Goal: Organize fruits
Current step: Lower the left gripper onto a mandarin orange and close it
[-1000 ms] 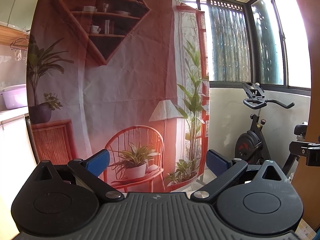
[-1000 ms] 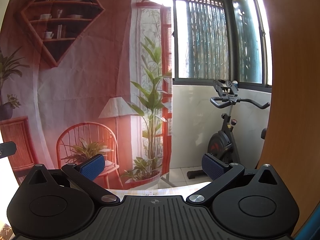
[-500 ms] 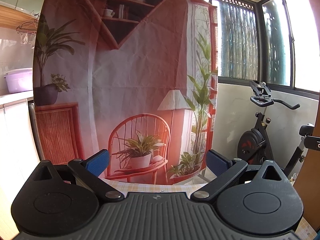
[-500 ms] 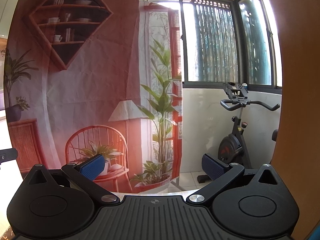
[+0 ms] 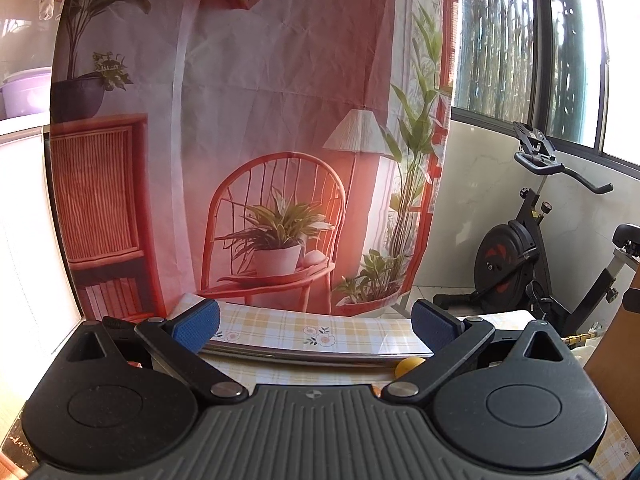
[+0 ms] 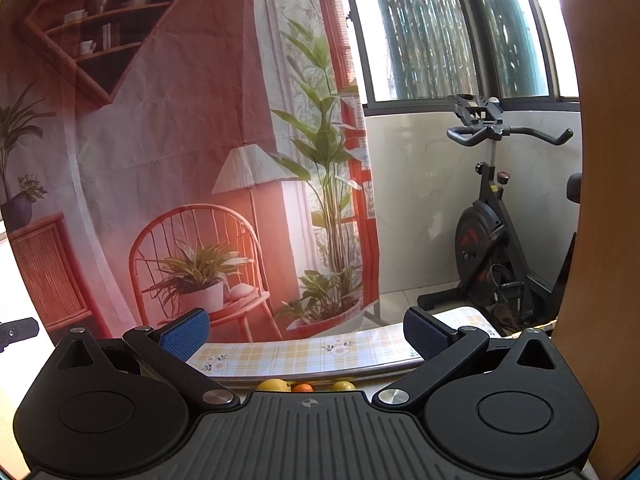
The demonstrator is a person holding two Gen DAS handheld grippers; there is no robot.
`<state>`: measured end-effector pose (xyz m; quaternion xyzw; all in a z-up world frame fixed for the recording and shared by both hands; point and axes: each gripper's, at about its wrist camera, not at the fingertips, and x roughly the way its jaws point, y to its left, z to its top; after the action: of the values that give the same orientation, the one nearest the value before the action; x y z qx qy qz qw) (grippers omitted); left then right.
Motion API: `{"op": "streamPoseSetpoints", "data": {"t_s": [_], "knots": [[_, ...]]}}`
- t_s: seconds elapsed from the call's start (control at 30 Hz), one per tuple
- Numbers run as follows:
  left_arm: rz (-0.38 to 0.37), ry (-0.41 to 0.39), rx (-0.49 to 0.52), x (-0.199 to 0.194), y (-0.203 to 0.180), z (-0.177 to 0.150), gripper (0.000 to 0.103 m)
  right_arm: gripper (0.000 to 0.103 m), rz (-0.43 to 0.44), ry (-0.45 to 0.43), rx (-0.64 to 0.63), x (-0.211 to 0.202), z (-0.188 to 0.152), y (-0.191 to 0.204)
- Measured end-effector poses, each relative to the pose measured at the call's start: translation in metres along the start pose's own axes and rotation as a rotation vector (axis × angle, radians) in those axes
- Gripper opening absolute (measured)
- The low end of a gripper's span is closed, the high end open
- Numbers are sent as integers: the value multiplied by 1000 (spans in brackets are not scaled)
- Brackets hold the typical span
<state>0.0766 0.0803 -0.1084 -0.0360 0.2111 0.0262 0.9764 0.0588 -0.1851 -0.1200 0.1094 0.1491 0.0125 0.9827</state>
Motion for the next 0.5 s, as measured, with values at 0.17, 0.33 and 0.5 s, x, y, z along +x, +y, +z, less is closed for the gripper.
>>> {"op": "streamPoseSetpoints", "data": {"t_s": [0.17,0.33,0.5], "knots": [[5,91,-25,35,8,-9,103,103,-9,65,7,35,-23,-6],[37,118,10,63,10,-19,103,103,-18,120,25,66,-43,-12],[-11,155,73,94,3,-30,102,102,-35,186,42,98,-61,-20]]}}
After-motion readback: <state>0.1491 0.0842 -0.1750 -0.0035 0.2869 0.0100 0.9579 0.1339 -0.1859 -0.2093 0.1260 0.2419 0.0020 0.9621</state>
